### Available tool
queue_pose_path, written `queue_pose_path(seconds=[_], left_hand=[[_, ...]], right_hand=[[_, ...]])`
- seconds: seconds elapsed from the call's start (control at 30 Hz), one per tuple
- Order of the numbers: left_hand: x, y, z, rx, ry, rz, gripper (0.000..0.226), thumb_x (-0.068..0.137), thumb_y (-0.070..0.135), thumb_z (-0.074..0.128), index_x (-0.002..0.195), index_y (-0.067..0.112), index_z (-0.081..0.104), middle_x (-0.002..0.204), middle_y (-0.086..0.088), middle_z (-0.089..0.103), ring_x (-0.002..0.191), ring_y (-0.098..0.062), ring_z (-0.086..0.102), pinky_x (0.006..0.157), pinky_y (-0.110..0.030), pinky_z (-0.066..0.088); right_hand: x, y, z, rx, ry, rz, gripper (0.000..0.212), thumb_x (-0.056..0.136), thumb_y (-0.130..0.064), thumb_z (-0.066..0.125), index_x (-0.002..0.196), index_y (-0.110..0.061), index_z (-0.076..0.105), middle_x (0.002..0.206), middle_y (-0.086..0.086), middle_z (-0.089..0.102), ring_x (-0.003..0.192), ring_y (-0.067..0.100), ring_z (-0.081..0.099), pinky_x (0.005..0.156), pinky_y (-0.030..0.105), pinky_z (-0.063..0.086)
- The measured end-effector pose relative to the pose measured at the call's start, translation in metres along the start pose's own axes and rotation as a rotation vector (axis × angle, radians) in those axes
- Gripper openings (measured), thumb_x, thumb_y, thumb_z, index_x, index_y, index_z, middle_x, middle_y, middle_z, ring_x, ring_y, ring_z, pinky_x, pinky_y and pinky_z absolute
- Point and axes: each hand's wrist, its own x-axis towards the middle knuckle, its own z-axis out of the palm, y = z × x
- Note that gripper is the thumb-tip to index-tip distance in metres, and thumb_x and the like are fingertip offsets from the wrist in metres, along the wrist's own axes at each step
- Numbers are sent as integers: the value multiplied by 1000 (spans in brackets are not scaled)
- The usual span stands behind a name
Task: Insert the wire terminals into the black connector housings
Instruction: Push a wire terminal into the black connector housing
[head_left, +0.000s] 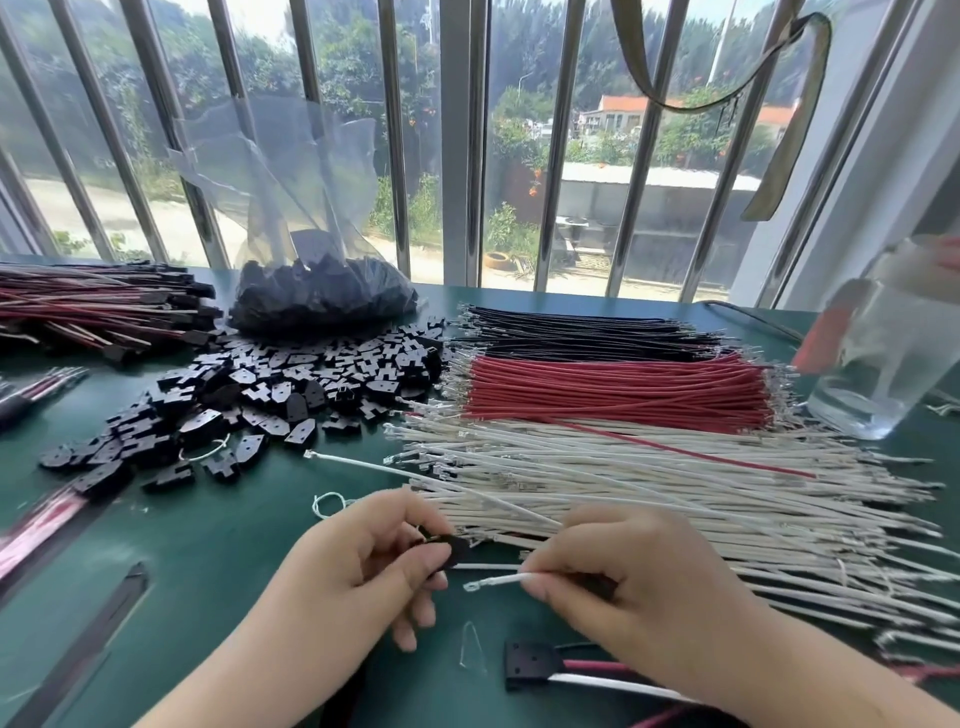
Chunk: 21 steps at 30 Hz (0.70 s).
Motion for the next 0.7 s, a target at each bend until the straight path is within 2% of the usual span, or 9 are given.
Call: queue_pose_path(seconds=[0.1, 0.17, 0.23, 0.37, 0.53, 0.63, 0.7], left_hand=[[1, 2, 1, -141, -28, -46, 27, 68, -4, 73, 80, 20, 75, 69, -16, 69, 61, -29, 71, 56, -27, 57], [0, 5, 1, -226, -58, -91, 33, 53, 2, 76, 82, 17, 77, 73, -18, 72, 68, -33, 72, 60, -27, 59], [0, 5, 1, -278, -80, -124, 40, 46, 3, 77, 84, 16, 77, 76, -19, 73, 71, -34, 72, 61, -27, 59], [0, 6, -2, -283, -120, -133, 39, 48, 6, 77, 86, 15, 77, 76, -22, 72, 72, -35, 72, 60, -28, 58], [0, 8, -6, -260, -153, -116, 30, 58, 10, 81, 87, 18, 77, 73, -21, 71, 68, -33, 72, 58, -29, 59], [0, 8, -6, -260, -208, -150, 26, 63, 14, 77, 88, 20, 77, 73, -21, 72, 65, -34, 72, 57, -30, 58], [0, 9, -8, -282, -255, -178, 33, 57, 23, 82, 89, 21, 76, 72, -20, 72, 64, -33, 72, 56, -30, 58]], right_hand=[[-1, -2, -1, -35, 46, 2, 25, 81, -51, 51, 83, -33, 68, 72, -17, 61, 64, -1, 55, 50, 21, 46], [-2, -2, -1, -42, 63, -1, 26, 81, -50, 51, 79, -31, 69, 67, -17, 60, 62, -1, 54, 49, 19, 45], [-2, -1, -2, -37, 57, 0, 27, 81, -50, 50, 78, -31, 69, 63, -17, 56, 60, 0, 53, 47, 16, 42], [-2, 0, -2, -11, 42, 2, 24, 81, -49, 52, 83, -32, 68, 59, -20, 51, 59, 0, 52, 47, 13, 37], [-2, 2, -3, 33, 19, 12, 24, 81, -51, 51, 86, -34, 66, 68, -12, 60, 62, 6, 56, 51, 25, 45], [-1, 1, -4, 34, 24, 2, 21, 81, -50, 52, 89, -35, 64, 68, -12, 60, 61, 4, 55, 50, 22, 43], [-2, 0, -5, 46, 24, 5, 21, 81, -49, 52, 88, -34, 65, 68, -12, 59, 61, 5, 55, 50, 22, 43]])
